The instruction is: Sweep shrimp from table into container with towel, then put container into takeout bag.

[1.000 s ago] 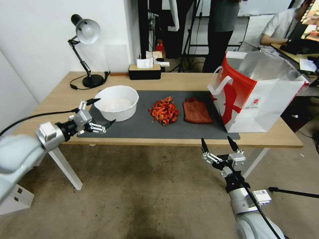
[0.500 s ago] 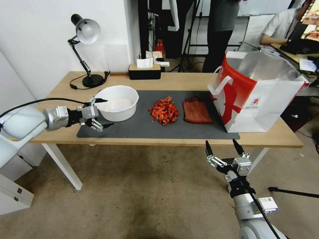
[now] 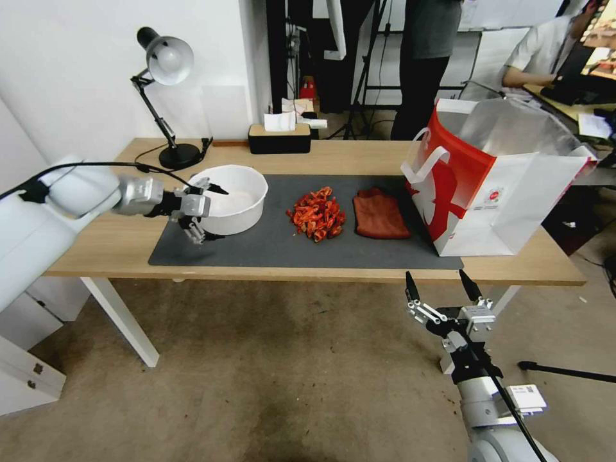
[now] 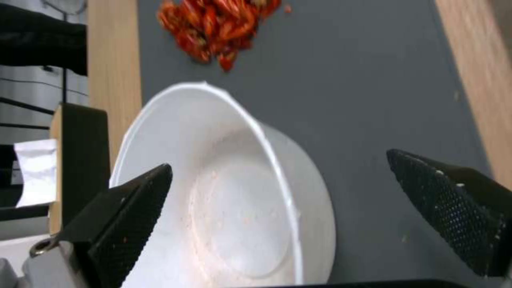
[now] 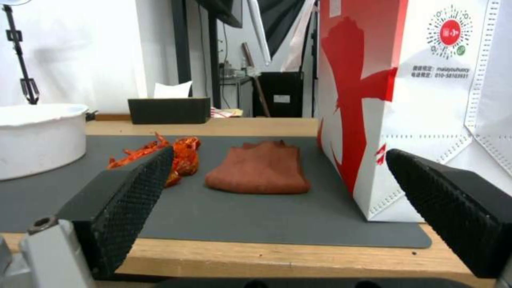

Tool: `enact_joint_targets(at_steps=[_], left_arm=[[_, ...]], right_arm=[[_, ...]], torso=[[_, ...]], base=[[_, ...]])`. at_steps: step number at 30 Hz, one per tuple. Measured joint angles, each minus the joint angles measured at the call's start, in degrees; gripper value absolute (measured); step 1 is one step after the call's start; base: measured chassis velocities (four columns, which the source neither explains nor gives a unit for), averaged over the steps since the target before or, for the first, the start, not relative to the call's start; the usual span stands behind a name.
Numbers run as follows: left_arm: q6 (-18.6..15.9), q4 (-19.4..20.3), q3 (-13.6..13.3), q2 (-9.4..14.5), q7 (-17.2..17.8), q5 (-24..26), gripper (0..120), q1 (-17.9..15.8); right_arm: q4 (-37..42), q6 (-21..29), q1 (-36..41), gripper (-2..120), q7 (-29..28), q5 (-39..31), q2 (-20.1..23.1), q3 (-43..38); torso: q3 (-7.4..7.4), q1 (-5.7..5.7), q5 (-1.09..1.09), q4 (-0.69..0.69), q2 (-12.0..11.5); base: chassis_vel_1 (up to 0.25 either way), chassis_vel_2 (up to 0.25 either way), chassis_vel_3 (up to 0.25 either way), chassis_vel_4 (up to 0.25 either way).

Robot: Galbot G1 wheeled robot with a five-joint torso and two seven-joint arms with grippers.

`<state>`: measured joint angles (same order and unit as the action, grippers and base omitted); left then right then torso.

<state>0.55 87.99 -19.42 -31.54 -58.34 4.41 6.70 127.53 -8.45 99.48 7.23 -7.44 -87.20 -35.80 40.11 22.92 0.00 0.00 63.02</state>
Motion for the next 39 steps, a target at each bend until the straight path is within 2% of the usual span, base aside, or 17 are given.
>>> enact_joint_targets(at_steps=[2, 3, 4, 6, 10, 11, 13, 20, 28, 30, 31, 34, 37, 38, 39], left_arm=[[0.2, -0.4, -0.4, -0.3, -0.7, -0.9, 100, -0.7], [1.4, -2.0, -1.7, -1.3, -3.7, -4.9, 100, -3.0], [1.4, -2.0, -1.7, -1.3, -3.7, -4.9, 100, -3.0], [2.4, -4.6, -4.5, -2.4, -7.0, -8.0, 100, -6.5], [2.5, -8.4, -7.7, -4.1, -8.7, -8.7, 100, -10.1], [2.5, -8.4, -7.7, -4.1, -8.7, -8.7, 100, -10.1], [2.5, -10.6, -9.7, -5.3, -9.8, -9.1, 100, -12.2], [2.4, -15.2, -13.1, -7.8, -12.2, -9.5, 100, -14.8], [2.2, -18.0, -15.3, -9.9, -13.1, -10.3, 98, -15.3], [2.3, -19.3, -16.0, -10.8, -13.1, -10.4, 90, -15.5], [2.3, -19.3, -16.0, -10.8, -13.1, -10.4, 90, -15.5], [2.5, -20.4, -17.0, -11.8, -13.2, -10.4, 75, -16.2], [2.6, -20.7, -17.4, -12.2, -13.4, -10.5, 70, -16.5], [3.0, -21.2, -18.0, -12.8, -13.6, -10.7, 62, -17.1], [3.0, -21.2, -18.0, -12.8, -13.6, -10.7, 62, -17.1]], right_arm=[[-0.1, 0.0, 0.0, 100, -0.1, 0.0, 0.0, 0.0], [-0.2, 0.0, -0.1, 100, -0.2, 0.0, -0.2, 0.1], [-0.2, 0.0, -0.1, 100, -0.2, 0.0, -0.2, 0.1], [-0.5, -0.1, -0.1, 100, -0.3, 0.0, -0.3, 0.2], [-1.0, -0.3, -0.2, 100, -0.4, 0.0, -0.3, 0.1], [-1.0, -0.3, -0.2, 100, -0.4, 0.0, -0.3, 0.1], [-1.3, -0.6, -0.3, 100, -0.5, 0.0, -0.3, 0.1], [-2.3, -1.1, -0.6, 100, -0.5, 0.0, -0.3, 0.1], [-3.3, -1.2, -1.2, 100, -0.5, 0.0, -0.2, 0.0], [-3.7, -1.2, -1.4, 100, -0.5, 0.0, -0.2, 0.0], [-3.7, -1.2, -1.4, 100, -0.5, 0.0, -0.2, 0.0], [-4.1, -1.4, -1.4, 100, -0.6, -0.1, -0.3, 0.0], [-4.2, -1.5, -1.4, 100, -0.6, -0.1, -0.3, 0.1], [-4.3, -1.6, -1.4, 100, -0.6, -0.1, -0.1, 0.1], [-4.3, -1.6, -1.4, 100, -0.6, -0.1, -0.1, 0.1]], torso=[[0.0, 0.0, 0.0, 0.0, 0.0], [0.0, 0.0, 0.0, 0.0, 0.0], [0.0, 0.0, 0.0, 0.0, 0.0], [0.0, 0.0, 0.0, 0.0, 0.0], [0.0, -0.01, 0.0, 0.01, 0.0], [0.0, -0.01, 0.0, 0.01, 0.0], [0.0, -0.01, 0.0, 0.0, 0.0], [0.0, -0.01, 0.0, 0.0, 0.0], [0.0, -0.01, 0.0, 0.0, 0.0], [0.0, 0.0, 0.0, 0.0, 0.0], [0.0, 0.0, 0.0, 0.0, 0.0], [0.0, 0.0, 0.0, 0.0, 0.0], [0.0, -0.01, 0.0, 0.0, 0.0], [0.0, 0.0, 0.0, 0.0, 0.0], [0.0, 0.0, 0.0, 0.0, 0.0]], base=[[0.0, 0.0, 0.0, 0.0], [0.0, 0.0, 0.0, 0.0], [0.0, 0.0, 0.0, 0.0], [0.0, 0.0, 0.0, 0.0], [0.0, 0.0, 0.0, 0.0], [0.0, 0.0, 0.0, 0.0], [0.0, 0.0, 0.0, 0.0], [0.0, 0.0, 0.0, 0.0], [0.0, 0.0, 0.0, 0.0], [0.0, 0.0, 0.0, 0.0], [0.0, 0.0, 0.0, 0.0], [0.0, 0.0, 0.0, 0.0], [0.0, 0.0, 0.0, 0.0], [0.0, 0.0, 0.0, 0.0], [0.0, 0.0, 0.0, 0.0]])
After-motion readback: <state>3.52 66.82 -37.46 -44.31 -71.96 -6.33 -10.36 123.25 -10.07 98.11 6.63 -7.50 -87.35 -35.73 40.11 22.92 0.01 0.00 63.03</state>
